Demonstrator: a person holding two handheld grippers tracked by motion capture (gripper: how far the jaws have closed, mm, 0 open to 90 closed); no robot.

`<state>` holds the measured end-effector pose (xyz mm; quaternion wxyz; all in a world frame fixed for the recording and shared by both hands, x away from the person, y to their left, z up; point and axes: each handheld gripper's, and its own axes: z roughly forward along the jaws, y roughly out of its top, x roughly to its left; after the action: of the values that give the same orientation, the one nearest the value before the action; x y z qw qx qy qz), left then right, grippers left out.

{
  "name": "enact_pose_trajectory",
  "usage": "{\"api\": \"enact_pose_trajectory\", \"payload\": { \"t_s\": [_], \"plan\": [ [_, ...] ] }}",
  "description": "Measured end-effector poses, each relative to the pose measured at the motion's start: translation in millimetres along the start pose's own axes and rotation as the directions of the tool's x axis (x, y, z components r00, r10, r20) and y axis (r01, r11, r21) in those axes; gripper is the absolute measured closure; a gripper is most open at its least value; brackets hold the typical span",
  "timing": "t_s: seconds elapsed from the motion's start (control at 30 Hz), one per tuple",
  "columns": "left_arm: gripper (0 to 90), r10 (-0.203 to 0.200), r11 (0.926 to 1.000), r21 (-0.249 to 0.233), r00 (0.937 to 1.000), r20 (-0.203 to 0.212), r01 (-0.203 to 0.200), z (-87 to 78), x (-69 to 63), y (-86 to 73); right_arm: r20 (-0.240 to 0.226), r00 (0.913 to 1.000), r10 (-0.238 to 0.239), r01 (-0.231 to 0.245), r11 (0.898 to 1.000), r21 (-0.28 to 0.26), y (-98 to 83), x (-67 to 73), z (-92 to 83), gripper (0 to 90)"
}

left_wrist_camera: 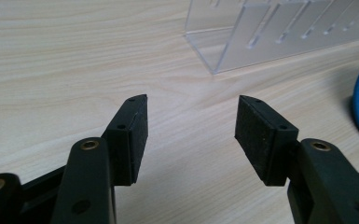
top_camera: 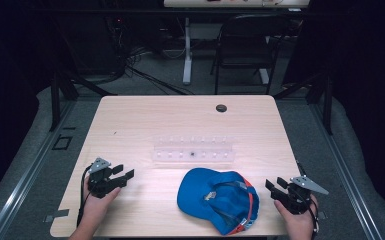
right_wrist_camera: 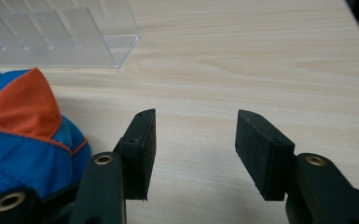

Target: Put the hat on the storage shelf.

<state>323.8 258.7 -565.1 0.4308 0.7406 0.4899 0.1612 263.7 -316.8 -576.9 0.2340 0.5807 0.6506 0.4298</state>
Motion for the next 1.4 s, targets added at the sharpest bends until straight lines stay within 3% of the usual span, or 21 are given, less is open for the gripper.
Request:
{"api": "enact_pose_trajectory", "payload": {
  "t_s": [0.17,0.3,0.57,0.6,0.8,1.0,1.13,1.2,1.23,1.33,1.4],
  "plan": [
    [44.7,0.003,1.0,0.005,1.0,-0.006,-0.003,-2.6,2.0,0.4,-0.04,0.9959,0.082,-0.08,0.996,0.043,-0.4,0.1,3.2,49.6],
    [44.7,-0.004,1.0,-0.003,0.9999,-0.016,0.004,-4.4,2.8,-0.1,-0.043,0.9935,0.106,-0.102,0.991,0.089,5.2,1.5,3.0,52.1],
    [44.8,0.008,1.0,0.004,0.9997,-0.023,-0.008,-7.4,1.1,-0.3,-0.098,0.9902,0.1,-0.084,0.984,0.156,21.8,12.7,-10.6,55.9],
    [44.7,0.01,0.9999,0.003,0.9997,-0.023,-0.01,-5.1,-0.9,-1.1,-0.135,0.9848,0.11,-0.085,0.98,0.182,28.7,16.2,-15.4,56.5],
    [44.8,0.055,0.9981,0.031,0.9984,-0.017,-0.054,-2.1,-8.0,-0.9,-0.182,0.9796,0.084,-0.034,0.965,0.259,43.5,29.2,-25.8,56.6],
    [44.8,0.067,0.9971,0.038,0.9976,-0.016,-0.066,0.9,-10.5,-2.2,-0.269,0.9544,0.13,-0.046,0.954,0.296,44.3,38.5,-30.0,56.6],
    [44.9,0.075,0.9963,0.043,0.9971,-0.012,-0.074,1.5,-11.9,-2.9,-0.308,0.9369,0.166,-0.056,0.94,0.337,40.9,42.8,-30.7,57.1],
    [44.9,0.079,0.996,0.044,0.9968,-0.012,-0.078,1.7,-12.3,-3.0,-0.312,0.9345,0.171,-0.057,0.937,0.344,39.7,43.7,-30.6,57.2],
    [44.9,0.083,0.9953,0.051,0.9965,-0.007,-0.083,1.9,-12.8,-2.8,-0.323,0.9268,0.192,-0.063,0.927,0.37,37.7,45.2,-31.8,57.5],
    [44.9,0.086,0.995,0.052,0.9962,-0.013,-0.085,3.1,-13.2,-3.1,-0.339,0.9178,0.207,-0.063,0.919,0.389,35.8,45.8,-32.9,57.5],
    [44.9,0.086,0.9949,0.053,0.9962,-0.013,-0.085,3.2,-13.3,-3.2,-0.336,0.9184,0.209,-0.066,0.918,0.392,34.9,46.4,-32.8,57.5]
  ]
}}
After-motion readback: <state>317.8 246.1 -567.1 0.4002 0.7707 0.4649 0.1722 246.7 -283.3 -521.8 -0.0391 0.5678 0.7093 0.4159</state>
